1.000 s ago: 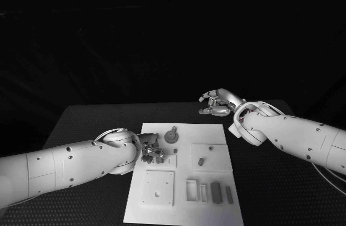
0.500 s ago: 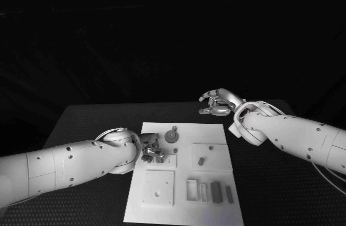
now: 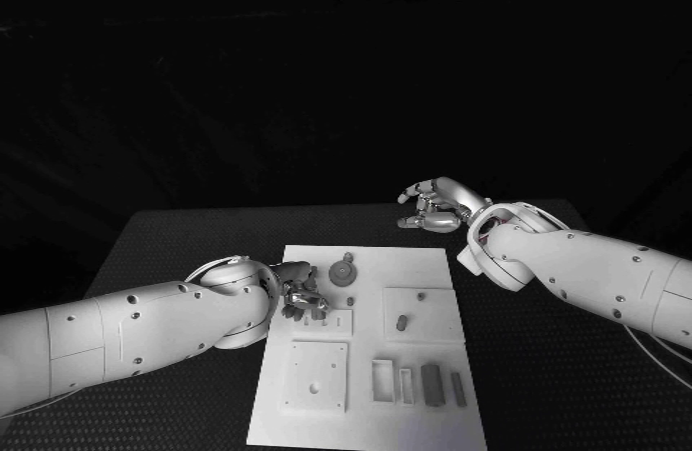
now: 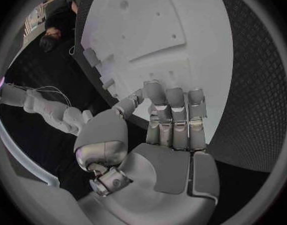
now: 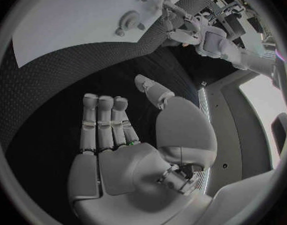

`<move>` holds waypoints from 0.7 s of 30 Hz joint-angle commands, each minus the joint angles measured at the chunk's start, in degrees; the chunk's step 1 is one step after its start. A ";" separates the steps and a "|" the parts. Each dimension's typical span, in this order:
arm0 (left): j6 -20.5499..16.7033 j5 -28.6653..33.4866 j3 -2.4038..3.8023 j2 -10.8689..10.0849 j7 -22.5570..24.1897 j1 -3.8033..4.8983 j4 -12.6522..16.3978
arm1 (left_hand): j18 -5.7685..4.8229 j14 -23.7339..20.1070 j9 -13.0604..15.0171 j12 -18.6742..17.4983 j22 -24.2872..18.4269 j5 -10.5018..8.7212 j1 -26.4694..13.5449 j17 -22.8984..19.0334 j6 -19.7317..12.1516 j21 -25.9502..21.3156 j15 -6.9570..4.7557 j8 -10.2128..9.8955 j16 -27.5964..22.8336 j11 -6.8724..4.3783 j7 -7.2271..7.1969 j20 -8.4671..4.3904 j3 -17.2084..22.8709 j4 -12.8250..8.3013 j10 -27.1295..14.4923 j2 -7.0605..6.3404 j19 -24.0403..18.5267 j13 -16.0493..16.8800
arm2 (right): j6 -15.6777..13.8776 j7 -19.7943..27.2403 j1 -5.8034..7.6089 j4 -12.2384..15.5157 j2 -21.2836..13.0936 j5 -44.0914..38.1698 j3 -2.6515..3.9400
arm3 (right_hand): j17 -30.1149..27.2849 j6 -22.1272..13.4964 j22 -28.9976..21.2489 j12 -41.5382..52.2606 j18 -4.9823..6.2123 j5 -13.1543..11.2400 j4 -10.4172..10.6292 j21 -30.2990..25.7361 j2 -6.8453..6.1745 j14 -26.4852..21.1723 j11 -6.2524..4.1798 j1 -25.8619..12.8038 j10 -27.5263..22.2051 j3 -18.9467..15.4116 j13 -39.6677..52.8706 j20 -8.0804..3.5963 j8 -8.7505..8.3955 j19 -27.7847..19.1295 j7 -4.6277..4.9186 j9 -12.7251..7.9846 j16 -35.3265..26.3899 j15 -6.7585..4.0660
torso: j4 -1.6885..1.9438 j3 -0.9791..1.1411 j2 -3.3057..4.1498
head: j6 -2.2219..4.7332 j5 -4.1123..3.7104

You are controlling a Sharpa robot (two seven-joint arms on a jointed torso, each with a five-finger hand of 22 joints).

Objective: Assemble the parts on the task board

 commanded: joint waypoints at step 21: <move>-5.06 -1.46 0.04 0.27 2.91 -0.21 -0.69 | 0.18 0.07 0.01 0.63 0.79 -0.94 2.09 -0.40 0.18 0.20 -0.27 0.22 0.52 -0.18 -0.18 -6.14 0.04 0.61 -0.06 1.27 -0.09 -0.32 | 2.06 -0.61 -0.08 1.01 -0.17 -0.62 0.01 | -0.13 3.08 0.09 0.43 0.51 0.23 0.03 -0.27 0.26 -0.35 2.44 -0.11 -8.36 -0.36 -0.13 0.01 -0.08 -0.26 2.77 -0.13 0.18 0.04 | -0.04 0.01 0.01 | 0.34 0.10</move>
